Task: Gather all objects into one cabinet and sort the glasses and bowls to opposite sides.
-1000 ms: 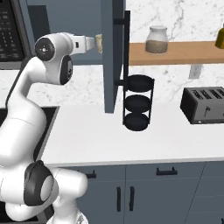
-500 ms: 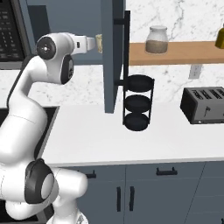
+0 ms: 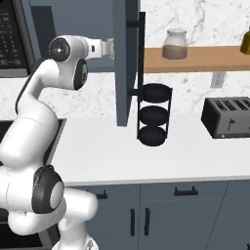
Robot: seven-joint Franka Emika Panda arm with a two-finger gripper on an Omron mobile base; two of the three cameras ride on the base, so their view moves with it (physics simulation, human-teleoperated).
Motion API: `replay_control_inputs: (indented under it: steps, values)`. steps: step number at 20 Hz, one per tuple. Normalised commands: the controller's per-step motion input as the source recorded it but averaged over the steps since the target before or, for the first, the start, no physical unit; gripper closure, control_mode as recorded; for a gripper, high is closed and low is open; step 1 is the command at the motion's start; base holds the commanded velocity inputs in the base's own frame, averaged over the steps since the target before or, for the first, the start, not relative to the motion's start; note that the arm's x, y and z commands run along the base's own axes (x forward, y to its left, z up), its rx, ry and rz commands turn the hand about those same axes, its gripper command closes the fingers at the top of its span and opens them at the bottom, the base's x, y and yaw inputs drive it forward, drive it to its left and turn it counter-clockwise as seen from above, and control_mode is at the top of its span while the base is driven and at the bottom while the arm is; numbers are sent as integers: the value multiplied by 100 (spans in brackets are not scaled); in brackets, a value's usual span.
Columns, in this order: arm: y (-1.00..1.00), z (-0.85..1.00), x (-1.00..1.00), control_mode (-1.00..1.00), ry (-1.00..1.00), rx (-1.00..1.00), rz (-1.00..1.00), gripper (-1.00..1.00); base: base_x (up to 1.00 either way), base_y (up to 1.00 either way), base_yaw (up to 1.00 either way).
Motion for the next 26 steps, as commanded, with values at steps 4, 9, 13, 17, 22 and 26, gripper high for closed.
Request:
replay_control_inputs:
  steps: [4, 9, 13, 17, 22, 26]
  values:
    - [-2, -22, 19, -100, 0, -3, 0, -100, 0, 0, 0]
    - [-1, -8, 27, -100, 0, -2, 0, -100, 0, 0, 0]
    - [0, 0, 32, -100, 0, -1, 0, -100, 0, 0, 0]
    - [0, 0, 16, -100, 0, 0, 0, -100, 0, 0, 0]
    - [-13, -3, 6, -100, 0, 0, 0, -100, 0, 0, 0]
    - [-19, 0, 4, -100, 0, 0, 0, -100, 0, 0, 0]
